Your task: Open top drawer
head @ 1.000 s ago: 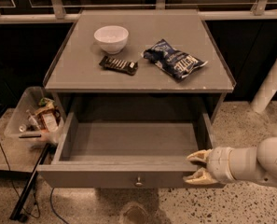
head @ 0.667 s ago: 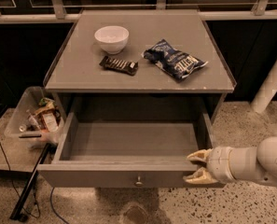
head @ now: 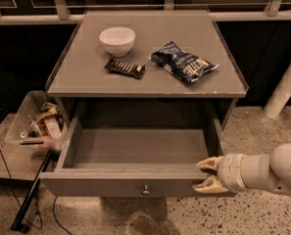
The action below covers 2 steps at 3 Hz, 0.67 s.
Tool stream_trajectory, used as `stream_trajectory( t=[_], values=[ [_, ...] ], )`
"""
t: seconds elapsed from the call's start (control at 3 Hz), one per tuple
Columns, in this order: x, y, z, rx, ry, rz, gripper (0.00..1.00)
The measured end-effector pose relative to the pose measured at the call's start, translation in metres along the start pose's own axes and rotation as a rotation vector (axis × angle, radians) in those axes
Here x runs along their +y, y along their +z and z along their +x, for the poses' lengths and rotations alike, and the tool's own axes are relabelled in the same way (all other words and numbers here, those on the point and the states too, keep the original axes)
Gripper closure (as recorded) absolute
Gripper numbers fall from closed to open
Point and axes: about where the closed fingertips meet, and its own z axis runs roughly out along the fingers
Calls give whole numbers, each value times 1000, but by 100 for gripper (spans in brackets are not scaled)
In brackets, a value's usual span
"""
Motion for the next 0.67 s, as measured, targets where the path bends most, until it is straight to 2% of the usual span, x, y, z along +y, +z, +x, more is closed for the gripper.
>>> stream_trajectory(
  t=[0.67],
  values=[
    [0, 0, 0, 0, 0, 0, 13]
  ],
)
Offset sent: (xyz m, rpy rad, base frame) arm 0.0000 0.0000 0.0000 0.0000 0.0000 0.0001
